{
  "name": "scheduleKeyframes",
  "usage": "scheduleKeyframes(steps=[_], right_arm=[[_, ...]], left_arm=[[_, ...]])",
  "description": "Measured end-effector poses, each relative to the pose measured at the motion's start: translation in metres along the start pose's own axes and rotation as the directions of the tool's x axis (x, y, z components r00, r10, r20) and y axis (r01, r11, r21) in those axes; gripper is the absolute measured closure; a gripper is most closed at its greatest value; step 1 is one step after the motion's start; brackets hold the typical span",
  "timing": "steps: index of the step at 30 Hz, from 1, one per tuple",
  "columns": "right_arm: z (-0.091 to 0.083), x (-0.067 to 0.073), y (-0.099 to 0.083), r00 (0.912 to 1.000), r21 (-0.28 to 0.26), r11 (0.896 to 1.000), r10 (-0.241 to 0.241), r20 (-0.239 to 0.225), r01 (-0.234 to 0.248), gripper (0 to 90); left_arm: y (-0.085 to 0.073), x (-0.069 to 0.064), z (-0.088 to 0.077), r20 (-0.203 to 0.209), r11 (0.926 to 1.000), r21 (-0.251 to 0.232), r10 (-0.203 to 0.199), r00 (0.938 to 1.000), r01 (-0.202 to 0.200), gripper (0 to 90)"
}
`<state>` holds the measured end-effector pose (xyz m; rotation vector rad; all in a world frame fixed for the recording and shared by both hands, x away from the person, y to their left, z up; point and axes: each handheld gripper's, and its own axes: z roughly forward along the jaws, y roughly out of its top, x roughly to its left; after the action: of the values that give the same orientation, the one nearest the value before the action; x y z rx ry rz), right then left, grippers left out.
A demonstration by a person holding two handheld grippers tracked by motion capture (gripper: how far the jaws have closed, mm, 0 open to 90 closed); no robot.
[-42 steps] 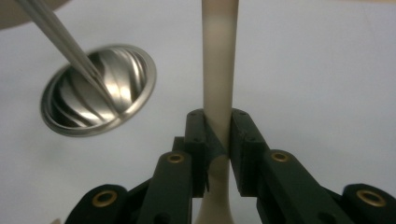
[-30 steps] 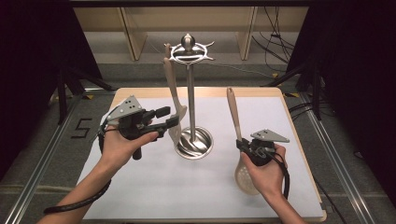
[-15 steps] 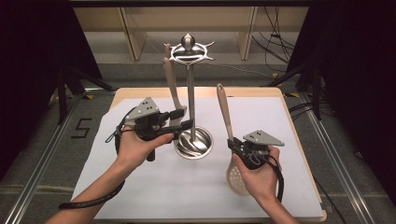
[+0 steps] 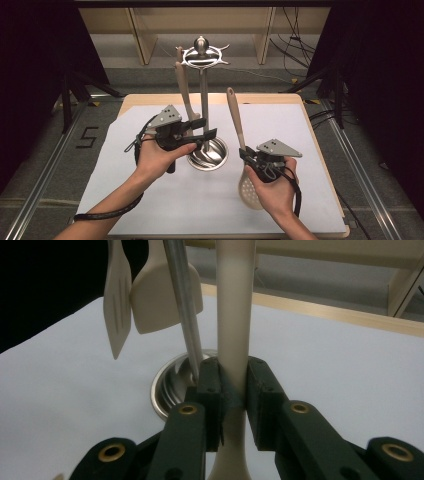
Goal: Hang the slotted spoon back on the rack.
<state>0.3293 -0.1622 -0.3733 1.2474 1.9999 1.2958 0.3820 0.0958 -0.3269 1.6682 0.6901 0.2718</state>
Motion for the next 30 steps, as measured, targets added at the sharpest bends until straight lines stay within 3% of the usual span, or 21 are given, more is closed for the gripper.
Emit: scheduleKeyframes(steps=[2,3,6,11,13,18,19,20,22,23,27,30], right_arm=[[0.001,0.001,0.001,0.9996,-0.014,1.0,-0.028,-0.007,0.028,79.0],[-0.002,0.006,0.001,0.9998,0.01,1.0,0.019,-0.008,-0.019,79.0],[0.0,0.006,0.002,0.9993,-0.01,0.999,-0.034,-0.019,0.033,79.0],[0.0,0.012,0.004,0.9994,-0.01,1.0,0.001,-0.034,-0.001,79.0],[0.001,0.013,0.004,0.9995,-0.018,1.0,-0.024,-0.019,0.023,79.0],[0.002,0.015,0.005,0.9991,-0.024,1.0,-0.02,-0.038,0.019,79.0],[0.001,0.015,0.005,0.9988,-0.027,0.999,-0.043,-0.022,0.042,79.0],[0.0,0.018,0.005,0.9996,-0.017,1.0,-0.013,-0.027,0.013,79.0],[0.001,0.019,0.005,0.9993,-0.041,0.999,-0.033,-0.017,0.033,79.0],[0.0,0.019,0.005,0.9985,-0.026,0.999,-0.038,-0.04,0.036,79.0],[0.0,0.021,0.006,0.9983,-0.034,0.999,-0.034,-0.046,0.033,79.0],[0.0,0.023,0.007,0.9984,-0.041,0.998,-0.05,-0.027,0.049,79.0]], left_arm=[[0.0,-0.001,0.003,0.007,1.0,0.0,-0.007,0.9999,0.007,45.1],[0.0,-0.001,0.004,0.01,1.0,0.0,-0.009,0.9999,0.009,45.1],[0.0,-0.004,0.007,0.015,0.9999,0.0,-0.014,0.9998,0.014,44.9],[0.001,-0.007,0.011,0.022,0.9997,-0.005,-0.023,0.9995,0.023,44.6],[0.002,-0.008,0.013,0.025,0.9996,-0.002,-0.027,0.9993,0.027,44.6],[0.002,-0.008,0.016,0.025,0.9992,0.003,-0.039,0.9989,0.039,44.6],[0.002,-0.008,0.017,0.027,0.9991,0.003,-0.043,0.9987,0.043,44.6],[0.002,-0.008,0.018,0.027,0.9989,0.006,-0.046,0.9986,0.046,44.6],[0.001,-0.008,0.02,0.034,0.9987,0.009,-0.05,0.9982,0.05,44.7],[0.001,-0.008,0.021,0.039,0.9986,0.01,-0.053,0.9979,0.052,44.7],[0.001,-0.011,0.023,0.052,0.998,0.011,-0.063,0.9967,0.062,45.0],[0.001,-0.012,0.024,0.059,0.9977,0.007,-0.067,0.996,0.067,45.1]])
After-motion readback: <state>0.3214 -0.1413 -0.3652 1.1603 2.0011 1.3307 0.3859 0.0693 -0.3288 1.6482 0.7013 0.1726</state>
